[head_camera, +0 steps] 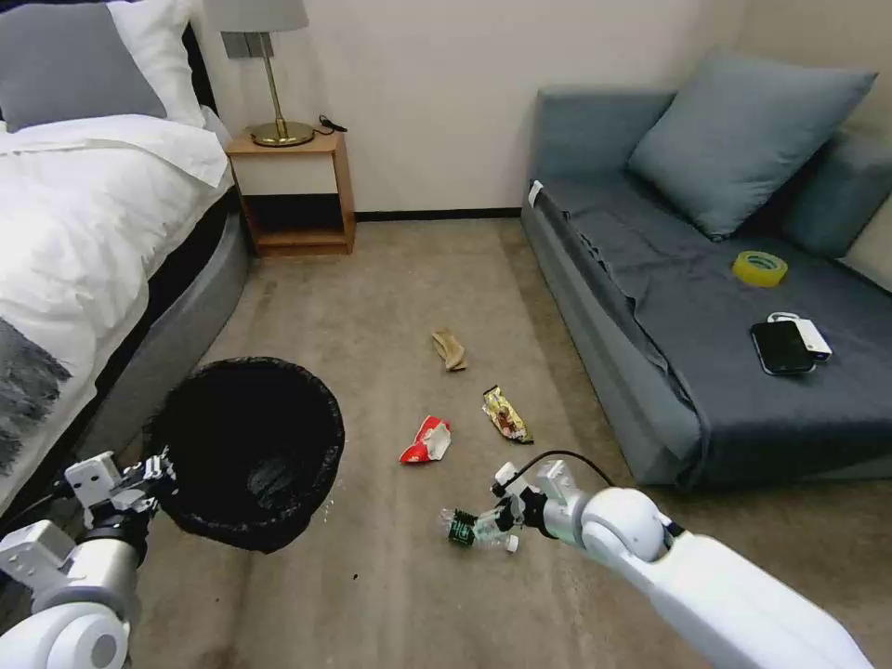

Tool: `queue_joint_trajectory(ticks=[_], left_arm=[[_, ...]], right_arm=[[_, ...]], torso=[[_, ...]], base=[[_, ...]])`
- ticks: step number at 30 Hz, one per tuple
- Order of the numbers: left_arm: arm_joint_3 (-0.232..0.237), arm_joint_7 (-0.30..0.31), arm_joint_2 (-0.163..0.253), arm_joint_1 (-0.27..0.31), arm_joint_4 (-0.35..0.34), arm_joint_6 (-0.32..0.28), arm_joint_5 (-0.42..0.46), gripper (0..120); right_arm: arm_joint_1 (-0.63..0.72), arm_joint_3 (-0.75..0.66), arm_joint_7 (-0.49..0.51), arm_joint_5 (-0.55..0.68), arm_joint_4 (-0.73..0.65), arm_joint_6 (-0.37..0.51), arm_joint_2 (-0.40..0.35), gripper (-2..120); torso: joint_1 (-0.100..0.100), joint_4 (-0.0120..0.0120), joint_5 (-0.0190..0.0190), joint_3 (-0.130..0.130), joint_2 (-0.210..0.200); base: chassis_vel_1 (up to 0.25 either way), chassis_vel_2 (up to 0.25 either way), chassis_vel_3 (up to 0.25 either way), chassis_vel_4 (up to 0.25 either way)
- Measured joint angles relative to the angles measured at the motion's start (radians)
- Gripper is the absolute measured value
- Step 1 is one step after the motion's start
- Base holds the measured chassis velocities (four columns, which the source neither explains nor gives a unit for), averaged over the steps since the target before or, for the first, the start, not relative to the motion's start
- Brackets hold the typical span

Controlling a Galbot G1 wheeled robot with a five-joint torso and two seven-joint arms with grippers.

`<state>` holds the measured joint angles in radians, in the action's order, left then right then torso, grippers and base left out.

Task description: Pick up the trash bin, then pick up the garbage on the floor and place it into the trash bin.

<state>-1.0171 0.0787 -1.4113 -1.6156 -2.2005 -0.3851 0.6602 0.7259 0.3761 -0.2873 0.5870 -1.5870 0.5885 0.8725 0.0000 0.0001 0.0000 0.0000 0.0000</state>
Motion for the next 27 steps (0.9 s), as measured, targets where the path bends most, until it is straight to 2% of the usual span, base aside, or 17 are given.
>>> queue_joint_trajectory(ticks=[3,7,17,27], left_arm=[[-0.017,-0.006,-0.004,-0.006,0.011,0.007,0.007,4],[-0.022,-0.011,-0.005,-0.007,0.011,0.010,0.013,4],[-0.014,-0.009,-0.005,-0.001,0.001,0.004,0.015,4],[-0.020,-0.010,0.004,0.005,0.019,0.004,0.021,4]], right_arm=[[-0.070,0.078,-0.036,-0.014,0.113,-0.005,0.022,100],[-0.109,0.129,-0.062,-0.040,0.198,-0.019,0.052,100],[-0.162,0.222,-0.111,-0.128,0.420,-0.060,0.147,100],[-0.157,0.229,-0.106,-0.196,0.513,-0.076,0.216,99]], torso=[[0.000,-0.0001,-0.0002,0.000,0.000],[0.000,-0.0001,-0.0001,0.000,0.000],[0.000,-0.0002,-0.0002,0.000,0.000],[0.000,-0.0001,0.0000,0.000,0.000]], base=[[0.000,0.000,0.000,0.000],[0.000,0.000,0.000,0.000],[0.000,0.000,0.000,0.000],[0.000,0.000,0.000,0.000]])
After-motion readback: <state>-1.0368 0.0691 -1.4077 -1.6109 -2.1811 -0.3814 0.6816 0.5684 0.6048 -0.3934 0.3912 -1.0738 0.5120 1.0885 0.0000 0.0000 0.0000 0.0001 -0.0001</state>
